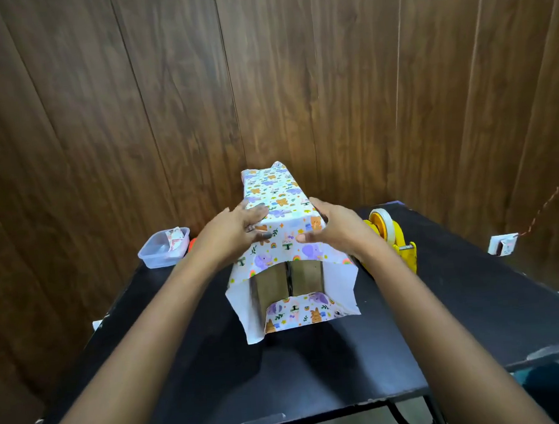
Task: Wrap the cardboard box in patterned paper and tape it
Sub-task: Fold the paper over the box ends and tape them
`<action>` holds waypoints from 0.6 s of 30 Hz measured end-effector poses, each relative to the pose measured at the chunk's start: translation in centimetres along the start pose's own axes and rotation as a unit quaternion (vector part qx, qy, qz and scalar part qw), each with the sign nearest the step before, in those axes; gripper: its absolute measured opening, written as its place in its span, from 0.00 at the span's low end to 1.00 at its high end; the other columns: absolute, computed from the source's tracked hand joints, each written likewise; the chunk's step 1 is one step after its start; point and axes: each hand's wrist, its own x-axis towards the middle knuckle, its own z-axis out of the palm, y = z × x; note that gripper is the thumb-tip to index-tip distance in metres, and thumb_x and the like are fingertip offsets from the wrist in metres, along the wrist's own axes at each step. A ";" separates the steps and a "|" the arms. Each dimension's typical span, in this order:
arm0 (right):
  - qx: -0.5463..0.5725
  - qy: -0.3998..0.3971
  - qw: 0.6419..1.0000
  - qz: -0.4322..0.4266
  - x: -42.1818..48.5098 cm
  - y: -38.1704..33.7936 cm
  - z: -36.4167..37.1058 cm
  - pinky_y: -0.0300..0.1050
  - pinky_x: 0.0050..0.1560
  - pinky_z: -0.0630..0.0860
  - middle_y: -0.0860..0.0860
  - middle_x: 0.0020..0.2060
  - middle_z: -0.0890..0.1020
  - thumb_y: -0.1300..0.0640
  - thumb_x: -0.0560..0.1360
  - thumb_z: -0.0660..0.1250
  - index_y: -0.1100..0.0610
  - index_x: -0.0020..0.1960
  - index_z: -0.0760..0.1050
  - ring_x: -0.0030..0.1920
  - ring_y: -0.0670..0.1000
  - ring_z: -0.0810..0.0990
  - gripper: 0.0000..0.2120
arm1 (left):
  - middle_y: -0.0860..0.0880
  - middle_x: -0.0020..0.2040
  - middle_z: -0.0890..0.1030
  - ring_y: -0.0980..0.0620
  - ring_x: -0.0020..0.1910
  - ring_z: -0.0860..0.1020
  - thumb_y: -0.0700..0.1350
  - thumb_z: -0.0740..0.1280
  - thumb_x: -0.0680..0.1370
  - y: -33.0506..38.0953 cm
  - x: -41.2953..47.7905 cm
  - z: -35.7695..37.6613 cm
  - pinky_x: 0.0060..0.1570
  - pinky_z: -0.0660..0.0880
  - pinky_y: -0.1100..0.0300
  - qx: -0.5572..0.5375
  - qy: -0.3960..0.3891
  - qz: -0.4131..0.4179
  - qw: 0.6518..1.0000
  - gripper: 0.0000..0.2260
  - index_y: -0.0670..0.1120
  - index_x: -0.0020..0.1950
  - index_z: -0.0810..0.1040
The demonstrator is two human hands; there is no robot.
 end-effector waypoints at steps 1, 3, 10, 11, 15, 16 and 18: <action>-0.051 0.018 0.998 -0.026 0.3 -0.5 -0.2 0.39 0.60 0.70 0.54 0.71 0.67 0.52 0.72 0.72 0.51 0.76 0.57 0.69 0.53 0.68 0.38 | 0.53 0.76 0.58 0.55 0.76 0.50 0.51 0.63 0.79 -0.2 0.2 0.0 0.73 0.51 0.56 0.022 -0.005 0.015 1.000 0.24 0.52 0.74 0.63; -0.162 0.028 0.983 -0.076 0.7 -1.7 -0.6 0.53 0.72 0.59 0.53 0.77 0.51 0.46 0.75 0.67 0.49 0.77 0.48 0.77 0.54 0.48 0.39 | 0.54 0.76 0.58 0.56 0.76 0.47 0.48 0.61 0.80 -0.3 0.3 0.1 0.74 0.46 0.55 0.056 0.001 0.042 0.998 0.23 0.52 0.75 0.61; -0.257 -0.105 0.955 -0.101 1.9 -1.7 -0.8 0.47 0.72 0.59 0.48 0.76 0.55 0.53 0.81 0.58 0.52 0.76 0.57 0.76 0.47 0.52 0.24 | 0.53 0.76 0.58 0.57 0.76 0.49 0.45 0.57 0.82 -0.6 -0.2 0.3 0.72 0.44 0.59 0.037 0.011 0.064 0.997 0.22 0.49 0.75 0.59; -0.278 -0.106 0.948 -0.109 2.0 -1.5 -0.7 0.49 0.73 0.56 0.46 0.76 0.54 0.52 0.81 0.59 0.51 0.77 0.55 0.76 0.47 0.50 0.26 | 0.53 0.76 0.58 0.57 0.76 0.52 0.45 0.57 0.82 -0.4 -0.2 0.4 0.71 0.46 0.60 0.042 0.012 0.068 0.997 0.21 0.49 0.75 0.59; -0.360 -0.120 0.918 -0.119 2.9 -1.8 -0.6 0.54 0.73 0.55 0.45 0.77 0.52 0.47 0.78 0.62 0.45 0.77 0.49 0.76 0.50 0.51 0.32 | 0.55 0.75 0.62 0.55 0.72 0.61 0.43 0.59 0.81 -0.3 -0.6 0.4 0.64 0.60 0.63 0.049 0.035 0.076 0.995 0.21 0.50 0.75 0.61; -0.372 -0.130 0.912 -0.114 3.2 -2.1 -0.5 0.54 0.73 0.54 0.46 0.77 0.51 0.45 0.77 0.63 0.45 0.77 0.48 0.76 0.50 0.51 0.34 | 0.55 0.74 0.63 0.55 0.72 0.63 0.42 0.59 0.81 -0.4 -0.7 0.3 0.64 0.62 0.62 0.039 0.039 0.073 0.996 0.21 0.51 0.74 0.62; -0.381 -0.146 0.907 -0.107 3.5 -2.6 -0.2 0.54 0.74 0.52 0.47 0.77 0.48 0.43 0.76 0.64 0.46 0.77 0.46 0.77 0.51 0.48 0.37 | 0.55 0.74 0.64 0.54 0.72 0.64 0.43 0.61 0.80 -0.4 -0.8 0.3 0.65 0.66 0.58 0.033 0.042 0.066 0.996 0.22 0.52 0.74 0.63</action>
